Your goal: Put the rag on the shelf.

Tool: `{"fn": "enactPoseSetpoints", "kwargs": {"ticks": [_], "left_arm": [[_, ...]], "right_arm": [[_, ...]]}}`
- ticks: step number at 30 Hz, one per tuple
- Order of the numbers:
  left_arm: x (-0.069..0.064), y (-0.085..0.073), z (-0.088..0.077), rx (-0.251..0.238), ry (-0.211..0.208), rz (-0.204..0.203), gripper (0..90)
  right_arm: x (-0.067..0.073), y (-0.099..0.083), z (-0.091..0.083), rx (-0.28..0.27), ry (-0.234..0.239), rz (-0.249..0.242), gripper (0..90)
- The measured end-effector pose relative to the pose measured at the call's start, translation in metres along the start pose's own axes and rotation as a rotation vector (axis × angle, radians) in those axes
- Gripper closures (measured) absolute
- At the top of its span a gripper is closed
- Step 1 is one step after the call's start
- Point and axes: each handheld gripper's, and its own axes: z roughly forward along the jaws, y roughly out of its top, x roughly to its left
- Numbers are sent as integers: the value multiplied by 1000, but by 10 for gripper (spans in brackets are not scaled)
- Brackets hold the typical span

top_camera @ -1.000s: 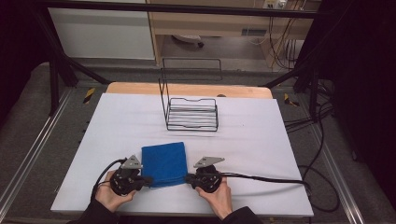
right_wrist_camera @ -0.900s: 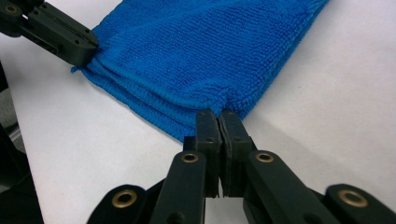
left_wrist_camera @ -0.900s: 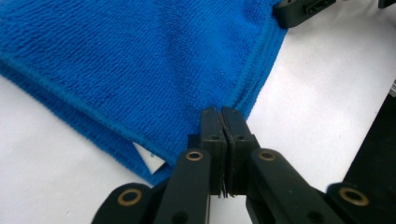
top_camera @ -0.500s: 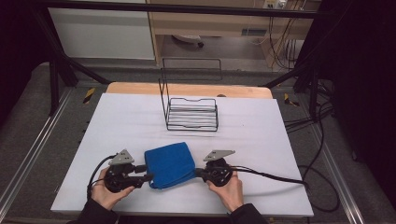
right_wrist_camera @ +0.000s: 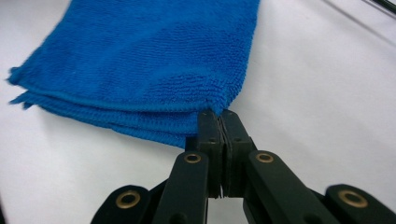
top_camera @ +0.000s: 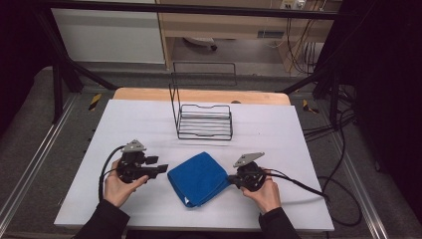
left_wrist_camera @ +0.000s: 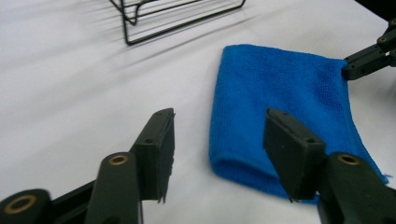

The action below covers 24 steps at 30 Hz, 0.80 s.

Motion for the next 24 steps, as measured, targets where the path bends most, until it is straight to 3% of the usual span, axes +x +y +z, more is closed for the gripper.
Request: {"fn": "enactPoseSetpoints", "kwargs": {"ticks": [3,5,6,8,12,17,22,24], "left_arm": [[-7,5,22,62,-21,19,480],[-10,4,34,107,-6,37,518],[-10,3,39,134,-2,45,556],[-10,-1,44,176,2,53,601],[-7,-6,48,205,-28,42,725],[-6,-9,52,237,-48,46,822],[-5,-9,50,246,-60,51,871],[-5,-10,48,251,-60,57,875]], "right_arm": [[-6,-4,2,-6,-9,6,879],[-7,-7,3,-7,-20,13,818],[-7,-8,0,-25,-25,19,764],[-5,-9,-8,-69,-9,39,741],[0,-5,-21,-167,-2,83,665],[-3,-5,0,-118,-68,139,651],[-5,-4,12,-130,-82,201,704],[-4,-5,15,-109,-75,214,737]]}}
